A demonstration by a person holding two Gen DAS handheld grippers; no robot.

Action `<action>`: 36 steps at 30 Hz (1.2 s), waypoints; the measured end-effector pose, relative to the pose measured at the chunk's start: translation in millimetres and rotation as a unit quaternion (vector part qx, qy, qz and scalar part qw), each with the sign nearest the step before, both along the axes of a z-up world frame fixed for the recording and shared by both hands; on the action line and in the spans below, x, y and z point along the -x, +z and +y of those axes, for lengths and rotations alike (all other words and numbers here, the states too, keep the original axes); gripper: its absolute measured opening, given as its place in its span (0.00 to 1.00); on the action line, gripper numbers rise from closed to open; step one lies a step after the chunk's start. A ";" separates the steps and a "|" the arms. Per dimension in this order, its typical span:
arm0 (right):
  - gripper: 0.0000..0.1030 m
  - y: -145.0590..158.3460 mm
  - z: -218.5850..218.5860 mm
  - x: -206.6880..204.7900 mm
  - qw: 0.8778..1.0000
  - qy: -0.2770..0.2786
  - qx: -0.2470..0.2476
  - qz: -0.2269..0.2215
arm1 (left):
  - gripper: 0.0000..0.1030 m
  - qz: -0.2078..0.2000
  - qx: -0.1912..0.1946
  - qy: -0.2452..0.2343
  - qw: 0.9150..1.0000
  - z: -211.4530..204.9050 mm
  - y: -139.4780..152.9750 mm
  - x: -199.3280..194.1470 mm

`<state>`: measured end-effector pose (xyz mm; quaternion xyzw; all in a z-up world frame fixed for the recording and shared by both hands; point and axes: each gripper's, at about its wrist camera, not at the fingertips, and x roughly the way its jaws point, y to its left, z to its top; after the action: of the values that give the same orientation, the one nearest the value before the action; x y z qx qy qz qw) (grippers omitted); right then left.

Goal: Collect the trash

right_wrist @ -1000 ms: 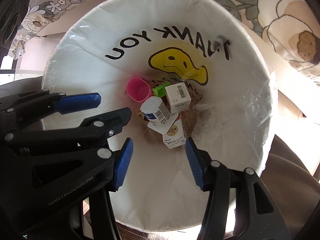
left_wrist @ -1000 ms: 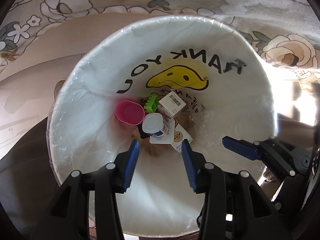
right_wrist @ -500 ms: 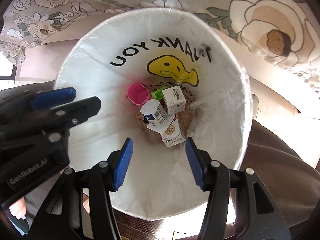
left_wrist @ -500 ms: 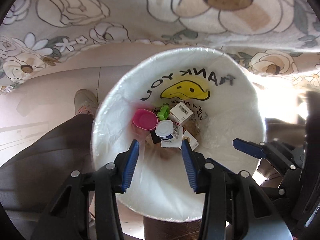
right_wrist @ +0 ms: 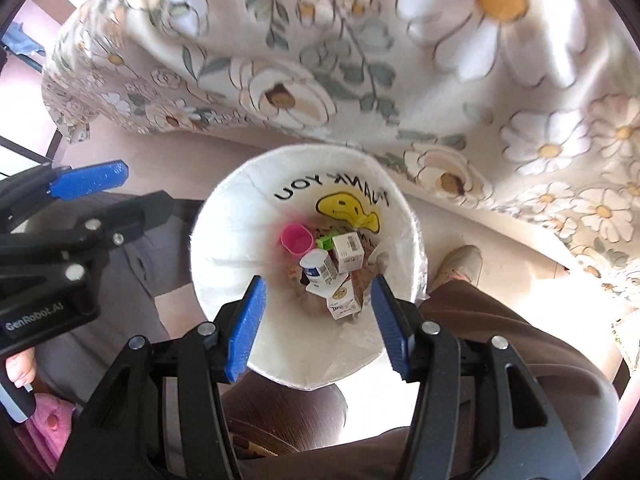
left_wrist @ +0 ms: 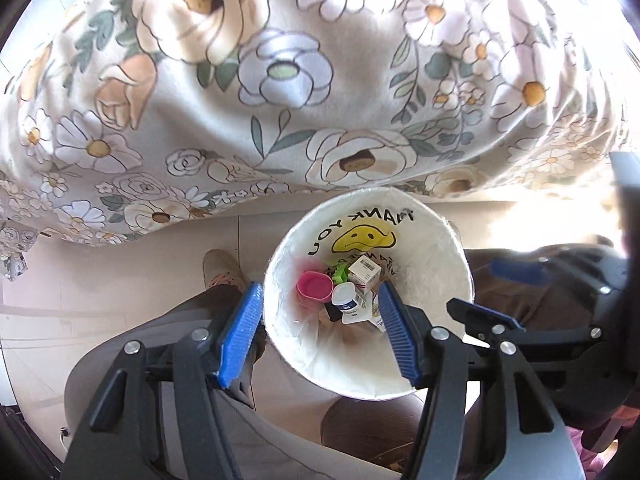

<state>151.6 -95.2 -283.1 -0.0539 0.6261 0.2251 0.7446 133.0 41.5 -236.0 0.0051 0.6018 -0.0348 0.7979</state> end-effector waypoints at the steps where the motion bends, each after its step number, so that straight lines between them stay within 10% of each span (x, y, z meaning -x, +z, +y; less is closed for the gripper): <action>1: 0.54 12.4 -3.1 0.9 1.000 -0.002 -0.005 -0.012 | 0.64 -0.010 -0.001 -0.001 1.000 -1.3 8.0 3.3; 20: 0.77 233.4 -52.4 96.0 0.971 -0.041 -0.043 -0.231 | 0.91 -0.220 -0.044 -0.004 0.974 -13.8 182.7 92.5; 36: 0.80 277.2 -58.5 165.4 0.932 -0.117 -0.003 -0.342 | 0.91 -0.262 -0.059 -0.011 0.963 -32.8 217.4 140.6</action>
<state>-13.8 -153.7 -5.9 -0.0515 0.3347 0.1062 0.9349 -7.6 8.7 -18.6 0.0671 0.3727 -0.0053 0.9255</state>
